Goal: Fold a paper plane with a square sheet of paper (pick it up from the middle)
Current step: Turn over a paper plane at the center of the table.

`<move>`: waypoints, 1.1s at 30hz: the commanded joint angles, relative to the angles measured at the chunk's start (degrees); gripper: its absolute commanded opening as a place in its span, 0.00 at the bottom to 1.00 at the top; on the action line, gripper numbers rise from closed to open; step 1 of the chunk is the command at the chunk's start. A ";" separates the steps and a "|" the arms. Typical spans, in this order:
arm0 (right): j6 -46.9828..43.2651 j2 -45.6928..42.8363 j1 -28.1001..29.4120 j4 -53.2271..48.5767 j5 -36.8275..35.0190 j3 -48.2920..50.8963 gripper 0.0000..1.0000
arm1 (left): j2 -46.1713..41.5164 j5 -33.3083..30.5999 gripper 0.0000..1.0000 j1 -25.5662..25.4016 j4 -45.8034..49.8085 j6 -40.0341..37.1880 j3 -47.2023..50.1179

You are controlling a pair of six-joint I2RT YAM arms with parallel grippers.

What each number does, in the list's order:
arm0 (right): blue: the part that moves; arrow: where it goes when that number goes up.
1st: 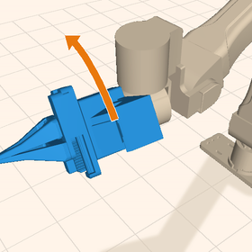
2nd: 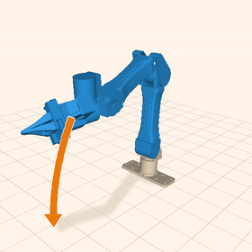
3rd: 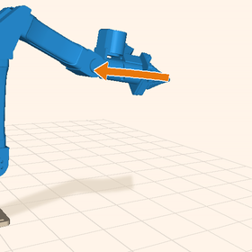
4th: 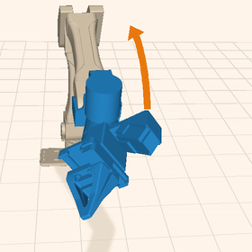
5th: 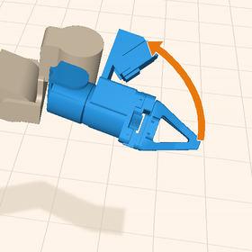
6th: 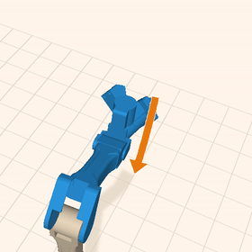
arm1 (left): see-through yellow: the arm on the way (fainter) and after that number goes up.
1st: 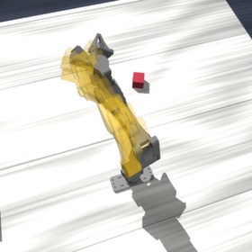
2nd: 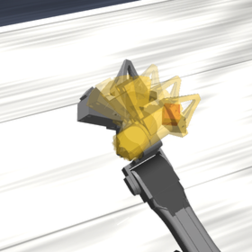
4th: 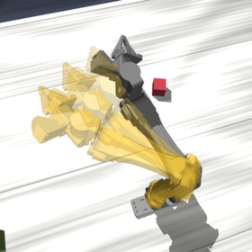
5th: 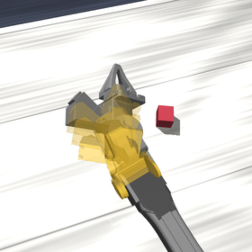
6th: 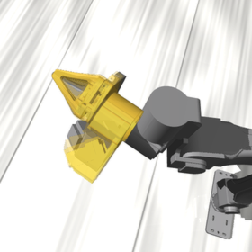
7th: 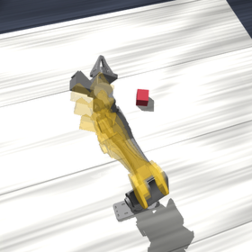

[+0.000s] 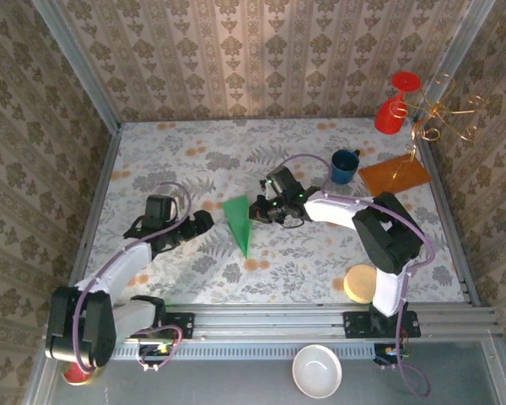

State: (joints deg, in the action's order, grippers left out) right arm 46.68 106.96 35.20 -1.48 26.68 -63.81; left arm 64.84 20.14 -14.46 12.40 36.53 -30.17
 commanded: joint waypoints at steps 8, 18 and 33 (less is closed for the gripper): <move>-0.53 0.95 -4.51 5.21 4.15 6.00 0.00 | 12.56 -0.66 0.73 -10.17 -3.70 5.75 -8.09; -0.79 0.21 -5.71 6.93 5.05 8.39 0.00 | 21.61 3.23 0.51 -15.14 -9.91 9.19 -12.21; -0.84 -0.04 -6.00 7.34 5.38 8.68 0.00 | 28.35 4.23 0.35 -16.22 -8.71 10.60 -17.32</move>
State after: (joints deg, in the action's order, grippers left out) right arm 46.61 107.11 29.50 4.67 30.50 -55.75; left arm 92.07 22.96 -30.35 2.96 46.78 -45.78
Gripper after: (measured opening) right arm 0.068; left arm 0.351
